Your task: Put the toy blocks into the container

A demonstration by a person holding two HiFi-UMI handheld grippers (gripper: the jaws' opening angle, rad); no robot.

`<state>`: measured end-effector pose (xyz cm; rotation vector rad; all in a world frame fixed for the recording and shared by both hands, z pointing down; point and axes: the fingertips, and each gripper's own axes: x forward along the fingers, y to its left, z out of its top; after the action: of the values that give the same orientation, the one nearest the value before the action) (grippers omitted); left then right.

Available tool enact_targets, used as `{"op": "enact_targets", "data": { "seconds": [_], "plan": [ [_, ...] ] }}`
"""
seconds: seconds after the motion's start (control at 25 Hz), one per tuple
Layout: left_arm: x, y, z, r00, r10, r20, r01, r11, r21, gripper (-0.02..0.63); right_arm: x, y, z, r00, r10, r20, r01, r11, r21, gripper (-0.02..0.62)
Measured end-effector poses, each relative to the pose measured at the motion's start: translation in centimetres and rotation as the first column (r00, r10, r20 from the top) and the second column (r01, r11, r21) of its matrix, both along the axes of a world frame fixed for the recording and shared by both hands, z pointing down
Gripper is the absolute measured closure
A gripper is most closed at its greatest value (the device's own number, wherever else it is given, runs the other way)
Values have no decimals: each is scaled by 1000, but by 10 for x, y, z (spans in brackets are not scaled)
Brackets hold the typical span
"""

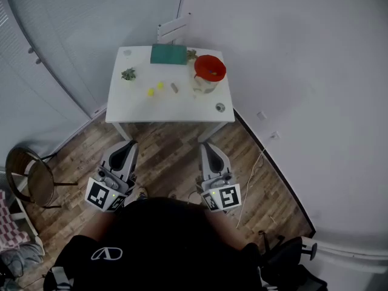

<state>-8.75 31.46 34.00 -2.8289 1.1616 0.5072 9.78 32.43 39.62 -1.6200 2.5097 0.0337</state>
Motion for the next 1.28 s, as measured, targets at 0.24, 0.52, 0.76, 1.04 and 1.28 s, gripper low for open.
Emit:
{"op": "enact_targets", "data": {
  "seconds": [0.24, 0.52, 0.76, 1.04, 1.28],
  "plan": [
    [8, -2, 2, 999, -35, 14, 35, 999, -2, 601, 19, 1, -3, 1000, 11, 15, -12, 999, 32, 594],
    [29, -1, 2, 992, -122, 42, 121, 993, 5, 601, 49, -10, 3, 997, -61, 42, 59, 997, 46, 594],
    [35, -10, 14, 982, -175, 73, 176, 984, -12, 600, 65, -32, 18, 994, -89, 58, 87, 996, 35, 594],
    [31, -63, 16, 985, -162, 61, 162, 987, 3, 601, 57, -79, 23, 995, -88, 46, 87, 996, 35, 594],
    [12, -146, 16, 993, -114, 30, 114, 993, 9, 601, 36, -151, 20, 999, -41, 22, 40, 998, 38, 594]
  ]
}}
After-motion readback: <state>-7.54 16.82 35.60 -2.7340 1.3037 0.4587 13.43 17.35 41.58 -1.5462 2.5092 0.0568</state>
